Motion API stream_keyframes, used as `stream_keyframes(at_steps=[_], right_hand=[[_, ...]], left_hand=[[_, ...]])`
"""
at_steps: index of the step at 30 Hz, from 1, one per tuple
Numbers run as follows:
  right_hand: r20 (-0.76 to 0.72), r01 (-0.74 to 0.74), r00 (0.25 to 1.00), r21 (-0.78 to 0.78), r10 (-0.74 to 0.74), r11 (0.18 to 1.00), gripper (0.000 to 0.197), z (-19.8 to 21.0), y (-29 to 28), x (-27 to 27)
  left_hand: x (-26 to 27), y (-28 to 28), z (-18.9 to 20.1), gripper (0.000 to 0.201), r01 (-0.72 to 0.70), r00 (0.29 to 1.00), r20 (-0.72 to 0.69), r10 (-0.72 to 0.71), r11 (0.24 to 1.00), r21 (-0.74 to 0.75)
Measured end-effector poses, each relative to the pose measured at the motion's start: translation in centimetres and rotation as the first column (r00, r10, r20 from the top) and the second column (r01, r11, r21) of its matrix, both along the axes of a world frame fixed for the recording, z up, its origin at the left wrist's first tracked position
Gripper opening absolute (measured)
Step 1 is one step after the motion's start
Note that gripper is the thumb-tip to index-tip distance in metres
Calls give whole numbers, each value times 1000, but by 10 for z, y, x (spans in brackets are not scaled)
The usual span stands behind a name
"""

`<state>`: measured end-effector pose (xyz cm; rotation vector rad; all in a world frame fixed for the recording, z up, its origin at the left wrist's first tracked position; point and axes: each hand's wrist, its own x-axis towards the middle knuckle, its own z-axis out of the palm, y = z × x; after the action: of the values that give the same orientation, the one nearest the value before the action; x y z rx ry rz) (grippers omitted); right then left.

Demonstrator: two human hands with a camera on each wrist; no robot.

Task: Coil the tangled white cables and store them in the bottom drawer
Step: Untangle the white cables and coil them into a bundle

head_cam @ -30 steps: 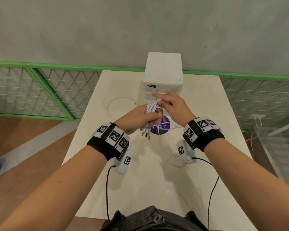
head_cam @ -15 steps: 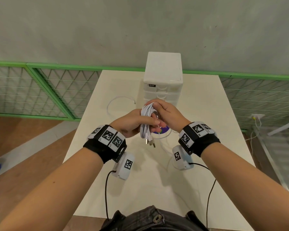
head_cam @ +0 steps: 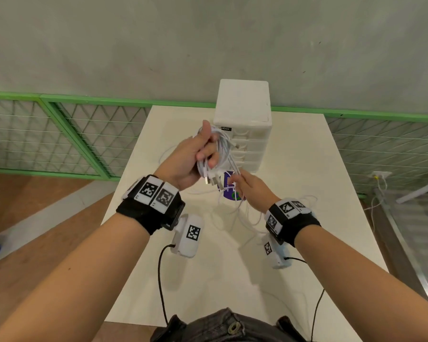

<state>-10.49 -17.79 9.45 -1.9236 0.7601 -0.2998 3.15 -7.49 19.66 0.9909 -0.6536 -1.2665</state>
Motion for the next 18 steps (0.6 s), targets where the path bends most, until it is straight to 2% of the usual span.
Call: stream_keyframes(at_steps=[4,7,10,12,14,16,18], right_hand=[[-46,-116,992,9,116,993,15,-6,18,7],[-97,-172,980,50,176,984,19,-12,27,4],[-117,-181,975,82,190,980,12,-12,31,-5],[-106,-168,978,104,179,980,14,-9,31,-9],[-74,-181,980,69,186,981,13,-3,30,-10],[-72,-230,971,6,230,973,16,5,29,-11],[-127,-290,952,-82,279,953,20,13,28,-11]], left_hand=[[-5,-12,1,35,-164,984,-78,159,984,-70],[2,-19,3,29,-300,942,-184,281,950,-88],[19,-26,8,30,-434,897,-154,414,891,-135],[31,-30,5,26,-531,844,-28,535,829,-173],[42,-34,-3,18,-599,740,209,639,768,-226],[45,-34,-13,9,-592,618,445,648,756,-280],[44,-31,-20,11,-539,513,628,585,789,-294]])
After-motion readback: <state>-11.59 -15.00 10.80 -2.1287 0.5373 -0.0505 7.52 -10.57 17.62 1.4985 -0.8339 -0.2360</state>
